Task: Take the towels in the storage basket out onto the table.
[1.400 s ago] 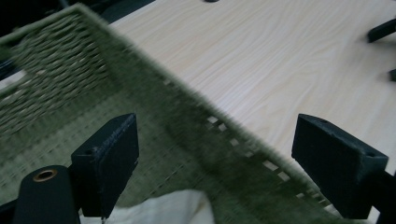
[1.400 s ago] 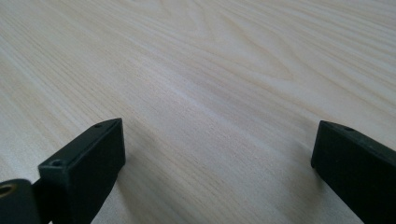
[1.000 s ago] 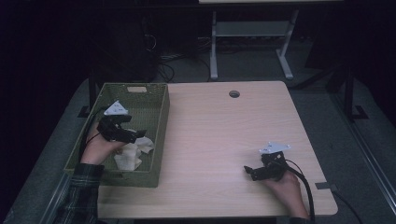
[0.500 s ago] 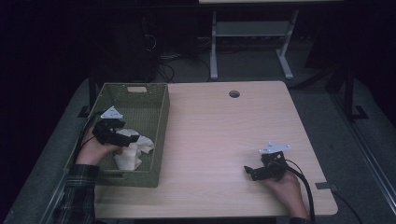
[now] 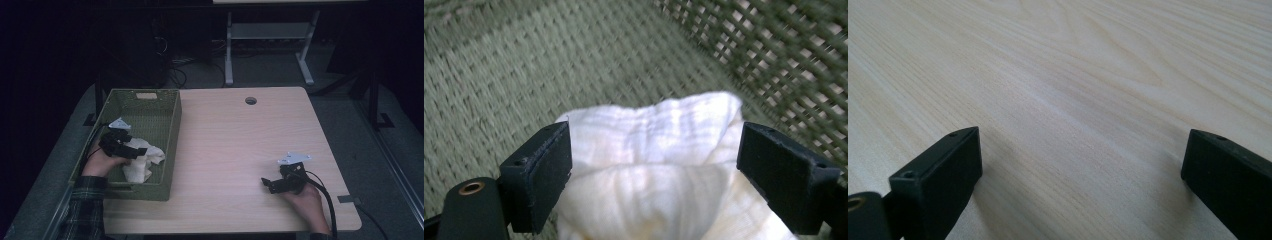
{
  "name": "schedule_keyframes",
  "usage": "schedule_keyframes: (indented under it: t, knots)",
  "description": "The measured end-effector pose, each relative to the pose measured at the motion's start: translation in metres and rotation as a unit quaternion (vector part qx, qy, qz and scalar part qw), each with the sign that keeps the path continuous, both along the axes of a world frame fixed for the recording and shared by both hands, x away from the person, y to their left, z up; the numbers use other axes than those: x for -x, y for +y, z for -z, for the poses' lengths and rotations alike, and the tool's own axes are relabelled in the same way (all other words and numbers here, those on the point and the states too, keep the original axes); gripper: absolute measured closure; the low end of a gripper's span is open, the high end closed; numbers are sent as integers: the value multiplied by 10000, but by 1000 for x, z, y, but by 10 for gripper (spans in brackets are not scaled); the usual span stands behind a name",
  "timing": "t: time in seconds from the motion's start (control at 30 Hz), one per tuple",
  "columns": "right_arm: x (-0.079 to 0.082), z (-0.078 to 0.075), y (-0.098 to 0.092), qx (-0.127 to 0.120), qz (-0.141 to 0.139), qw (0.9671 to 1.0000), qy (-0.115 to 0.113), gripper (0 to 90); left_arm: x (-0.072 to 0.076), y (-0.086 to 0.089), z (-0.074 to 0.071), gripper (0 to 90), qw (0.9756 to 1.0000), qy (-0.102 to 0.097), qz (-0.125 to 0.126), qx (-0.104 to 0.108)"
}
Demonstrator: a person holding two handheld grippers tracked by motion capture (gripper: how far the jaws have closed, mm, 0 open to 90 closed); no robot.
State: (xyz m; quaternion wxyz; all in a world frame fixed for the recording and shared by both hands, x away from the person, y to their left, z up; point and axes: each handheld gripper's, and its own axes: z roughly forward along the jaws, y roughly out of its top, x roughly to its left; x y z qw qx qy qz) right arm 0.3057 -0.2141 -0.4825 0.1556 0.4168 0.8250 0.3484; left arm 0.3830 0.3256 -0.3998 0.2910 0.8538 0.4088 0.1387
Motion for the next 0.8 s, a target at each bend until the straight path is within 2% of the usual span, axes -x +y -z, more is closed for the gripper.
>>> schedule_keyframes:
  t: [0.13,0.23,0.27,0.3,0.43,0.5,0.63,0.73,0.8]
  knots:
    - [0,0,0,1,0,10000,-1,25,-1,-1,3,140,9999,128,2,-83]
    - [0,0,0,4,-1,10000,-1,26,-2,-3,8,139,9991,275,-40,-318]
    - [0,0,0,4,-1,10000,-1,26,-2,-3,8,140,9991,275,-40,-318]
    - [0,0,0,2,1,10000,1,25,-3,-5,11,139,9985,403,-31,-381]
    - [0,0,0,2,-1,10000,-1,26,-4,-7,17,133,9969,659,-3,-435]
    - [0,0,0,2,1,10000,2,25,-5,-7,19,133,9960,753,15,-477]
    - [0,0,0,4,-1,10000,0,25,-5,-9,22,133,9951,822,56,-546]
    - [0,0,0,2,0,10000,2,25,-7,-11,28,133,9922,1055,66,-663]
    - [0,0,0,3,-1,10000,-1,25,-7,-11,29,135,9917,1080,61,-692]
